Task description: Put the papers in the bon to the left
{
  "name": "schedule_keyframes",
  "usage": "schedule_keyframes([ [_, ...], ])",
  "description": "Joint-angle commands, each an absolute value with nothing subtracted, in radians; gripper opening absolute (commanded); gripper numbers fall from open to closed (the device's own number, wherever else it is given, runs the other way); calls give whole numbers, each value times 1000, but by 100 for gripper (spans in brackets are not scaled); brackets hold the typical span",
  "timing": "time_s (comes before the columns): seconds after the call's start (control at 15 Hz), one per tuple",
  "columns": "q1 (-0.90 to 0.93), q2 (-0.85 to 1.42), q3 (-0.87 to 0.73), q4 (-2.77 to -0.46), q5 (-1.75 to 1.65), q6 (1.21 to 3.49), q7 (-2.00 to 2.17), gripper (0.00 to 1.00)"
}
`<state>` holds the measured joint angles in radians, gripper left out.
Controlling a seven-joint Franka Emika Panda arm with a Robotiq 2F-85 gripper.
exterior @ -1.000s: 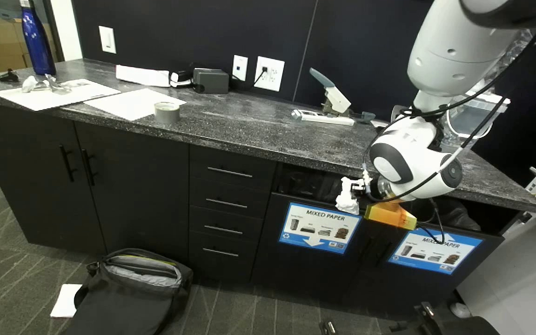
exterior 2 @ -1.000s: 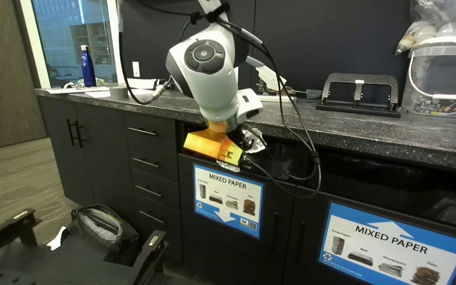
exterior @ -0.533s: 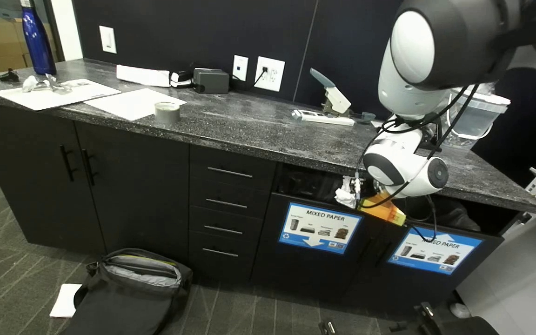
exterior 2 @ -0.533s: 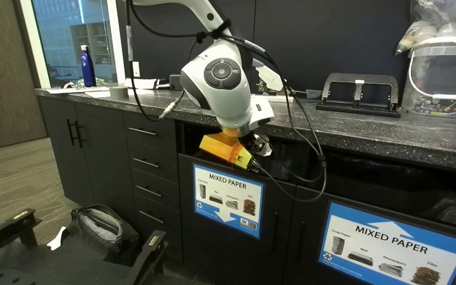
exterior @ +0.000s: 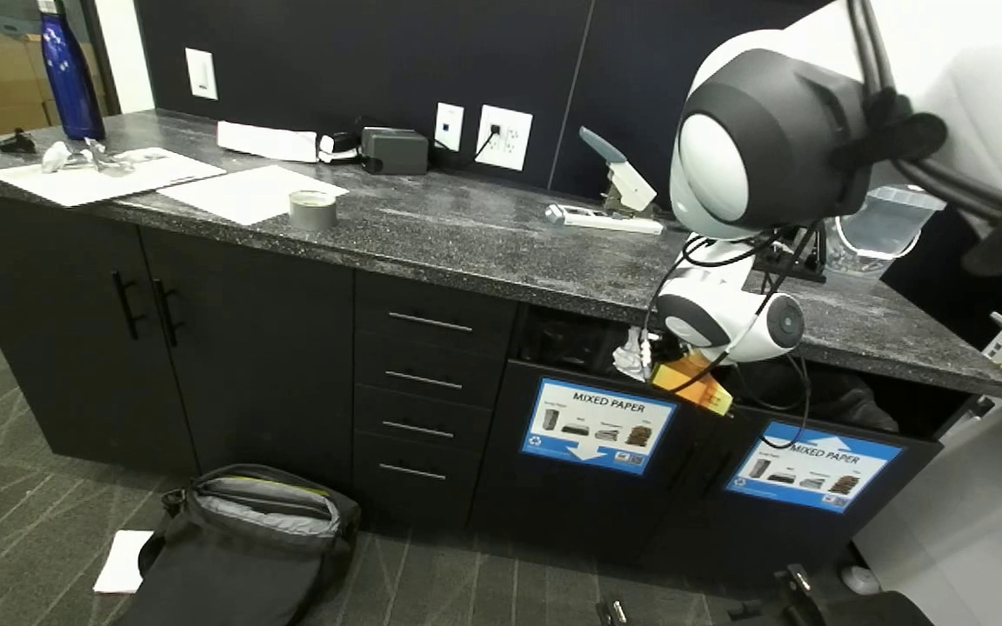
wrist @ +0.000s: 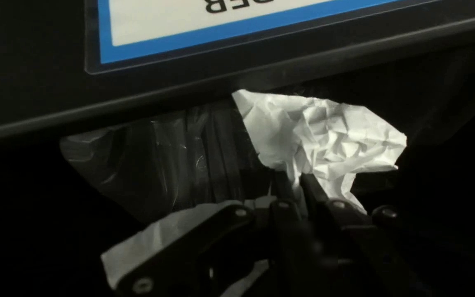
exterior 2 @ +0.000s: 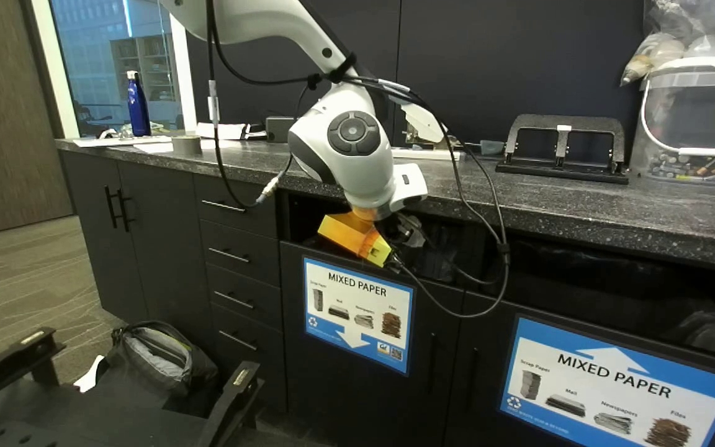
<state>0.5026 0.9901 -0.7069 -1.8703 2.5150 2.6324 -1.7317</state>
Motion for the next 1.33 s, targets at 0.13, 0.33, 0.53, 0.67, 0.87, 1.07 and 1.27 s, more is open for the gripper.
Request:
schedule_keyframes([
  [0.13, 516, 1081, -720, -1763, 2515, 2681, -1649, 49],
  [0.33, 535, 1090, -722, -1771, 2515, 2682, -1644, 72],
  [0.53, 550, 1092, -728, -1768, 2515, 2684, -1638, 94],
  [0.67, 566, 1089, -725, -1786, 2515, 2693, -1656, 100],
  [0.87, 558, 974, -633, -1904, 2494, 2755, -1772, 100],
  [1.07, 602, 887, -623, -2013, 2449, 2815, -1803, 100],
  [1.27, 703, 767, -697, -2161, 2424, 2829, -1866, 100],
])
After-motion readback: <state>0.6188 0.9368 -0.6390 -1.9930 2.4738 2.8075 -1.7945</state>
